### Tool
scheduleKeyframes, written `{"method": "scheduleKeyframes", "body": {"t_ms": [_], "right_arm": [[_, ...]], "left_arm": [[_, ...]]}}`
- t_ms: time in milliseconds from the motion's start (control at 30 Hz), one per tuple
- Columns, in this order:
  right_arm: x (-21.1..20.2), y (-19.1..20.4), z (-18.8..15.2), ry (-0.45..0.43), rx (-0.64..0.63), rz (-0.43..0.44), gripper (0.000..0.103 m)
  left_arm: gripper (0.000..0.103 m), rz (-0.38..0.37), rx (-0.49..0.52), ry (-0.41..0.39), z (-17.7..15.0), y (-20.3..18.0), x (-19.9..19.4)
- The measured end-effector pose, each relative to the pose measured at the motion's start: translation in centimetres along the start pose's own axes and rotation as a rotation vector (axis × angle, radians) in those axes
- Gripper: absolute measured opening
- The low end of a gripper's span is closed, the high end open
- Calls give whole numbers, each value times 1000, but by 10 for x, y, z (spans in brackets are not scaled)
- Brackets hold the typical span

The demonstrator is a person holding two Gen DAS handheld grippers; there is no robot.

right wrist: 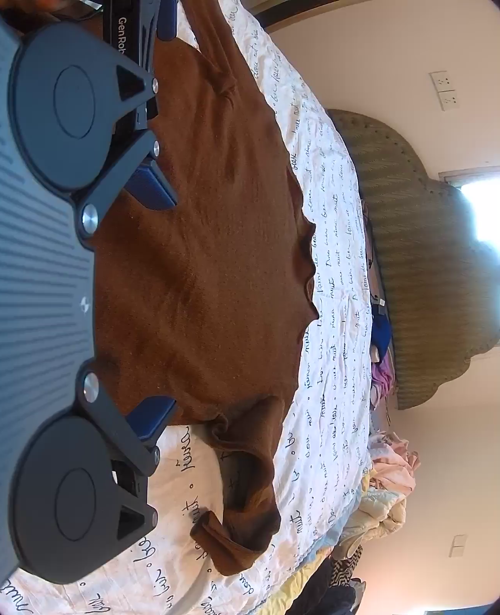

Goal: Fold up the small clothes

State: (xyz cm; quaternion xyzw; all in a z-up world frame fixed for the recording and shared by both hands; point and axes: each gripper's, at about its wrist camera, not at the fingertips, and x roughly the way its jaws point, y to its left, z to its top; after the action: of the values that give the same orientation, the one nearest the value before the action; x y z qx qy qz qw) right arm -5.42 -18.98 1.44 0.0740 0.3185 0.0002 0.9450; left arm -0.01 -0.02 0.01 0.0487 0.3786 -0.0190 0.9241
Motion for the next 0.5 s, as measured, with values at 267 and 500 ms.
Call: {"method": "scheduleKeyframes", "body": {"t_ms": [267,500], "right_arm": [[1,0,-2,-11,-6,-11,103],[-2,-3,-1,-4,6,-5,103]], "left_arm": [[103,-19,-11,-19,-3,5,0],[103,-19,-27,-23,0,2,-3]]}}
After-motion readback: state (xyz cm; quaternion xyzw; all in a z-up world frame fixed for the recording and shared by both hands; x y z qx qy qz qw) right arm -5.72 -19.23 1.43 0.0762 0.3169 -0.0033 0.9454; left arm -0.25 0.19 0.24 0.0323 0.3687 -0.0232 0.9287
